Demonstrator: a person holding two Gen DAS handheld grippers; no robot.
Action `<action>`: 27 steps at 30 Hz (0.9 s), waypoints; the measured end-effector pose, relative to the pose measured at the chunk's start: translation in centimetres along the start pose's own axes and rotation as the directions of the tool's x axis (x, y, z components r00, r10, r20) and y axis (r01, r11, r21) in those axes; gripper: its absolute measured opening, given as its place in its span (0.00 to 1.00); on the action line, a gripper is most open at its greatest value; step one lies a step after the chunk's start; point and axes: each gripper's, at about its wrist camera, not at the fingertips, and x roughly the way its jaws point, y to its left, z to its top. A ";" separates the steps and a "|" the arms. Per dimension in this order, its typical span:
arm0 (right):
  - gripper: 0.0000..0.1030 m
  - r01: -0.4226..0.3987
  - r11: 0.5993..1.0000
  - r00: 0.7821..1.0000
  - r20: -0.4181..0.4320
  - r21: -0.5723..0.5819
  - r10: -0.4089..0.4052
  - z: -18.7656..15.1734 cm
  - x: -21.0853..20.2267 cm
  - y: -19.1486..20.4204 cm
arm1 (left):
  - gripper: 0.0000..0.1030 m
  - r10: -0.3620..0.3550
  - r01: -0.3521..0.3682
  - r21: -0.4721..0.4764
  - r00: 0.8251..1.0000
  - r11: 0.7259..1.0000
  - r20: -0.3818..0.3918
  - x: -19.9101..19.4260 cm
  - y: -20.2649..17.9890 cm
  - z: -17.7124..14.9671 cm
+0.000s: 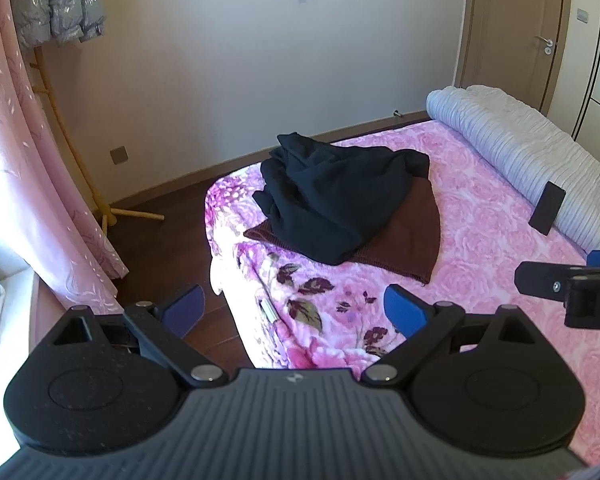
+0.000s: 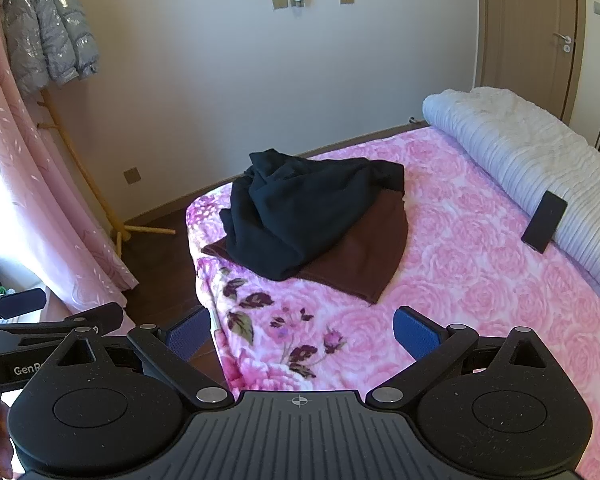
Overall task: Fold clothes
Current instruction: 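Move both grippers toward the black jacket on the bed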
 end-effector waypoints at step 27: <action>0.98 0.031 0.999 0.995 -0.091 0.040 -0.027 3.4 12.1 5.0 | 0.91 -0.045 0.042 -0.025 0.987 0.999 -0.153 9.6 10.8 3.0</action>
